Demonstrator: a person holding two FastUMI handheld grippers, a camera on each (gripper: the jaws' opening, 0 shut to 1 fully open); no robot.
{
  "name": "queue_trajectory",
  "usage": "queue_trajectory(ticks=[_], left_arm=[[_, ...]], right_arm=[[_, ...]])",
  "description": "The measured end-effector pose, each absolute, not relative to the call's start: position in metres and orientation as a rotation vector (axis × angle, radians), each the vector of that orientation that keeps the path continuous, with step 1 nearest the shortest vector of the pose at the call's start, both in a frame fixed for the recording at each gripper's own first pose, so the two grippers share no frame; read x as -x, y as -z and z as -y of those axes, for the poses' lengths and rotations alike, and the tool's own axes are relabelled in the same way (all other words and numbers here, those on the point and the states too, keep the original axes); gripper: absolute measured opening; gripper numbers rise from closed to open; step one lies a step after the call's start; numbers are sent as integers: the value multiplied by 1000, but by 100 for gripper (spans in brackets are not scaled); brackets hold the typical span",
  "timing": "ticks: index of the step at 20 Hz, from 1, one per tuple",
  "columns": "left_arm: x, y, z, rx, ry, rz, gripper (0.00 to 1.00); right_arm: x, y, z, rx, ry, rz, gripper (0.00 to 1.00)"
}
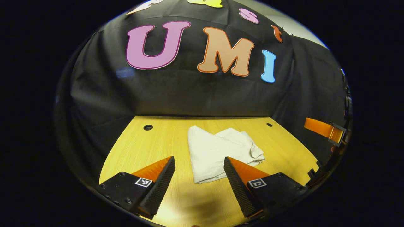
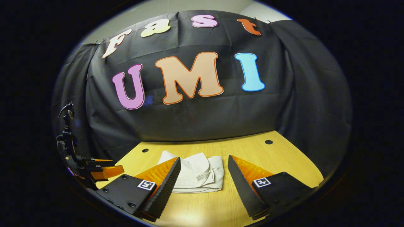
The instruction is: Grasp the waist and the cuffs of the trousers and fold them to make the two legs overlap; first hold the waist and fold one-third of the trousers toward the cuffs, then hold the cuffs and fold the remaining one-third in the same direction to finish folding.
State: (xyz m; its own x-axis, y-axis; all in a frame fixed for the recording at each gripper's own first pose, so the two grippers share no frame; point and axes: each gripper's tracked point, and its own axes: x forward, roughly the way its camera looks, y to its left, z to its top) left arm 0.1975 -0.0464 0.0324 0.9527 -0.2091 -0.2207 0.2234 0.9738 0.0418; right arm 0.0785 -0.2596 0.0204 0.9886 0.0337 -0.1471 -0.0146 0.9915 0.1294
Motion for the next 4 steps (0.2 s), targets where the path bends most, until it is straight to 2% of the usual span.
queue_trajectory(ticks=[4], left_arm=[[-193, -36, 47, -70, 228, -209, 94]], right_arm=[[-66, -20, 269, -108, 12, -147, 96]])
